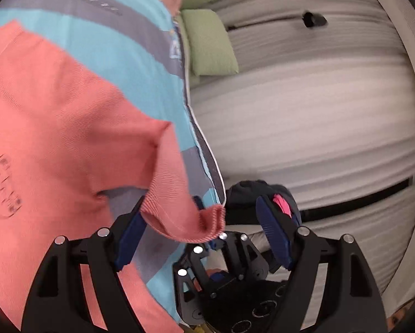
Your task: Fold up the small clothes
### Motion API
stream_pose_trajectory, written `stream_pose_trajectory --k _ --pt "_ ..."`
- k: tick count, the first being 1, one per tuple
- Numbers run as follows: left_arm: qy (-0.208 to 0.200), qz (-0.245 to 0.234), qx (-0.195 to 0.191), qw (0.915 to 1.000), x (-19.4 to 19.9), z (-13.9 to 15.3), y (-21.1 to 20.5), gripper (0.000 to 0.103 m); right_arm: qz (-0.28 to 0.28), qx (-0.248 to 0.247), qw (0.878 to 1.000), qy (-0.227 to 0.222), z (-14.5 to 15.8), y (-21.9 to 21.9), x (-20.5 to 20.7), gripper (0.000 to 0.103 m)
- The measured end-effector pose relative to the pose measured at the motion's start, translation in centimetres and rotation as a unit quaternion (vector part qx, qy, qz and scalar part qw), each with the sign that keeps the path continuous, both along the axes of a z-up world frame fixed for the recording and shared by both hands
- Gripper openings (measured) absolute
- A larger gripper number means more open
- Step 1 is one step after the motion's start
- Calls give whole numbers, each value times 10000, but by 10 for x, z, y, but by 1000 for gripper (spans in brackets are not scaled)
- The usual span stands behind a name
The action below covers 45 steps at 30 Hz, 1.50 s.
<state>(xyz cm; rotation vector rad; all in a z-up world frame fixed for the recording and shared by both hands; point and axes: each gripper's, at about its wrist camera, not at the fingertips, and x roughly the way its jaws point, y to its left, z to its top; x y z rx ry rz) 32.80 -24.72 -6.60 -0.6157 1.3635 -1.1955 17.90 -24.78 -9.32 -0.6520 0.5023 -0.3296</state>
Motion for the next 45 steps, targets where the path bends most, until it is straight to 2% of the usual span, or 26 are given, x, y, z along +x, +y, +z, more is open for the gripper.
stream_pose_trajectory --k 1,2,3,4,5,6,10,13,15,16,17,19,21,23,25,28,32,39,45 --pt "27 82 82 9999 -1 -5 5 69 26 -49 10000 -6 -2 5 0 4" --pt "82 116 139 9998 -1 -11 6 50 37 -108 9999 -17 -3 8 0 4" --pt "152 102 142 9997 -1 -13 8 39 44 -172 9998 -27 -4 12 2 4" --pt "245 59 129 9996 -2 -17 8 21 48 -229 9997 -38 -6 15 2 4" --pt "283 70 120 9995 -1 -20 9 9 40 -237 9997 -47 -7 15 2 4" --pt "295 129 110 9994 0 -23 12 4 32 -229 9997 -53 -7 18 2 4" --pt "370 371 -115 9986 1 -31 18 3 36 -345 9994 -30 -12 25 0 4" --pt "171 268 -178 9993 -3 -19 16 3 127 -613 9980 -9 -19 32 -3 5" --pt "-40 206 -220 9995 -5 -10 16 3 249 -716 9971 -38 -20 38 -7 18" --pt "-107 178 -244 9995 -5 -7 16 3 293 -717 9970 -71 -21 41 -11 36" --pt "-164 145 -271 9994 -7 -3 16 3 364 -670 9970 -118 -19 44 -15 49" --pt "-257 80 -292 9992 -8 -1 17 3 531 -514 9970 -213 -13 47 -22 50" --pt "-329 57 -270 9991 -10 3 18 3 612 -426 9969 -232 -9 51 -25 49" --pt "-306 63 -300 9991 -9 5 19 3 596 -510 9967 -222 -11 55 -24 28" --pt "-322 92 -336 9989 -9 5 25 3 575 -588 9963 -239 -12 57 -23 16" --pt "-331 134 -338 9988 -7 4 31 3 594 -539 9958 -446 -9 66 -28 3" --pt "-315 182 -411 9985 1 11 38 3 503 -796 9932 -688 -6 85 -26 2" --pt "-874 305 -566 9941 19 60 62 3 491 -622 9903 -1142 30 113 3 2" --pt "-1364 581 -626 9870 26 94 113 3 885 -651 9852 -1313 47 157 18 2"
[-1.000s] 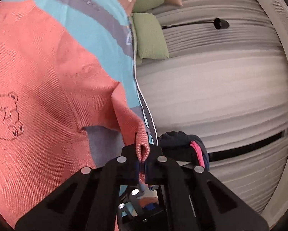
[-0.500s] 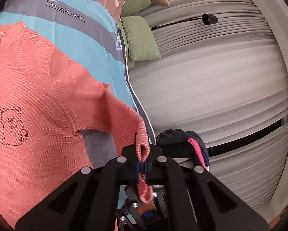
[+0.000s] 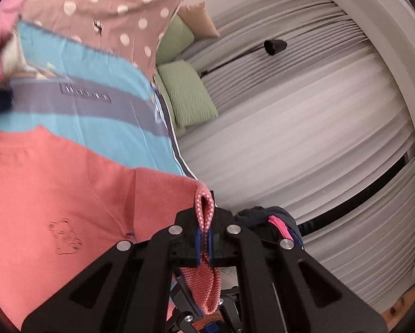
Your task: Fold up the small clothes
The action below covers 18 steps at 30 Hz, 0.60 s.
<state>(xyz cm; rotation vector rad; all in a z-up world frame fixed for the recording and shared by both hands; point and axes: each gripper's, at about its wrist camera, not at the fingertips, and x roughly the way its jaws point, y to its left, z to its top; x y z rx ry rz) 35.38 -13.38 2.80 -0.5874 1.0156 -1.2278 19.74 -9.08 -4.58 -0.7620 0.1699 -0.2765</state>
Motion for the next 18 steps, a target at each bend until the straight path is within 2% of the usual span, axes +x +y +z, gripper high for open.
stream_pose_trajectory --k 5,11,18 --pt "-18 313 -31 9995 7 0 46 3 314 -39 9995 96 2 29 13 2" --pt "193 604 -117 9979 12 -21 100 3 596 -154 9976 317 -12 68 19 2" --pt "418 817 -246 9955 16 -45 142 3 792 -304 9948 557 -34 105 22 2"
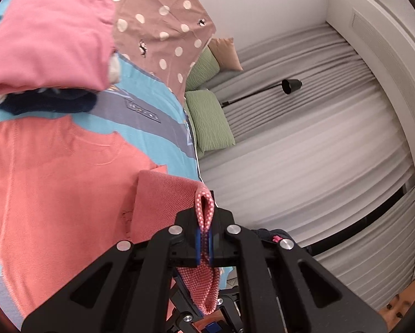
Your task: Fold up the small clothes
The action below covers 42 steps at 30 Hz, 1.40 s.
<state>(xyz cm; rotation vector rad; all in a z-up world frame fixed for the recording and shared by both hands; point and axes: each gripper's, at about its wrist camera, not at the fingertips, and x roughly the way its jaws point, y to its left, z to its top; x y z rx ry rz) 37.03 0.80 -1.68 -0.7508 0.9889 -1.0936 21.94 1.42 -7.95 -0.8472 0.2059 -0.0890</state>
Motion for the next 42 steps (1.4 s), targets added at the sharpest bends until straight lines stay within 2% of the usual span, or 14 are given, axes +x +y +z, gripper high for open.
stream_pose_trajectory --k 6,7,8,10,15,18,24,27,30,31,34,37,39,42 --pt "276 125 -55 9995 7 -30 25 3 119 -58 9994 320 -23 19 7 4" --pt "341 149 -56 9993 8 -37 29 3 147 -66 9991 401 -29 22 8 11" --pt "407 183 -51 9990 10 -44 33 3 185 -69 9987 472 -34 25 8 35" --pt "518 255 -57 9983 13 -55 38 3 345 -91 9974 621 -43 30 4 53" --pt "743 475 -149 9960 13 -78 62 3 576 -344 9953 691 -56 29 -24 53" --pt "805 590 -197 9948 9 -85 76 3 433 20 9955 846 -47 4 -33 54" --pt "876 789 -290 9926 -1 -94 104 3 -786 529 9913 912 -27 -81 -12 57" --pt "993 821 -215 9914 -2 -103 110 3 -1325 1344 9741 1243 -18 -137 9 57" --pt "1167 838 -170 9895 0 -117 111 3 -1692 2389 9402 1740 -17 -189 36 57" --pt "1214 866 -116 9888 1 -122 111 3 -1775 2774 9232 1979 -19 -205 46 57" --pt "1385 945 1 9858 5 -137 113 3 -1776 3356 8935 2398 -34 -224 65 56" --pt "1498 1045 56 9832 8 -148 119 3 -1732 3669 8734 2694 -55 -228 70 56" --pt "1561 1187 182 9804 11 -153 125 5 -1758 3697 8663 2862 -70 -229 71 56" --pt "1765 1336 210 9750 13 -164 135 27 -1776 3777 8613 2899 -78 -231 68 59"
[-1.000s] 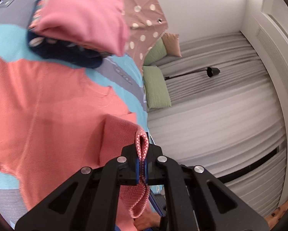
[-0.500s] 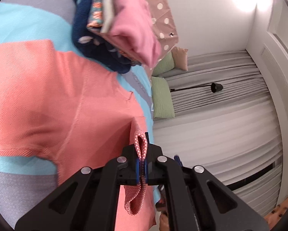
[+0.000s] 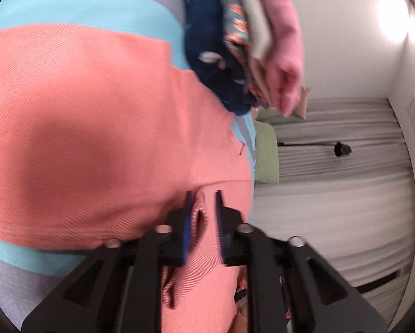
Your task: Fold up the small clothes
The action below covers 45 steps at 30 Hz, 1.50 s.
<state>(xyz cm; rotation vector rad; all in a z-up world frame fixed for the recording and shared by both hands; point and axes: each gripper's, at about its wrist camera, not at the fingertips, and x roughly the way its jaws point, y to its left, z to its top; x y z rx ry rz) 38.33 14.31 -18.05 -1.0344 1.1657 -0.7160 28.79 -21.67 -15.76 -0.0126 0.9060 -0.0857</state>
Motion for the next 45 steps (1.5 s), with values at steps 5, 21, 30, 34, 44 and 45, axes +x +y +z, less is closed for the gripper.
stream_pose_trajectory --k 5,21,30,34,44,45 --pt "-53 354 -69 9993 -3 10 28 56 19 -20 10000 70 1 1 -1 64" --pt "1009 3059 17 9467 -107 -57 258 78 -49 -352 9994 11 -1 8 -1 68" --pt "1293 3673 -660 9187 -121 -110 273 80 -73 -429 9991 -14 -1 9 -2 69" --pt "1182 3909 -419 9119 -106 -103 271 80 -77 -424 9991 -19 -1 9 -3 70" --pt "1061 4142 487 9027 -82 -101 266 37 -77 -424 9991 -24 -1 9 -3 70" --pt "1065 4166 563 9011 -83 -104 265 30 -77 -423 9991 -26 -1 8 -3 70"
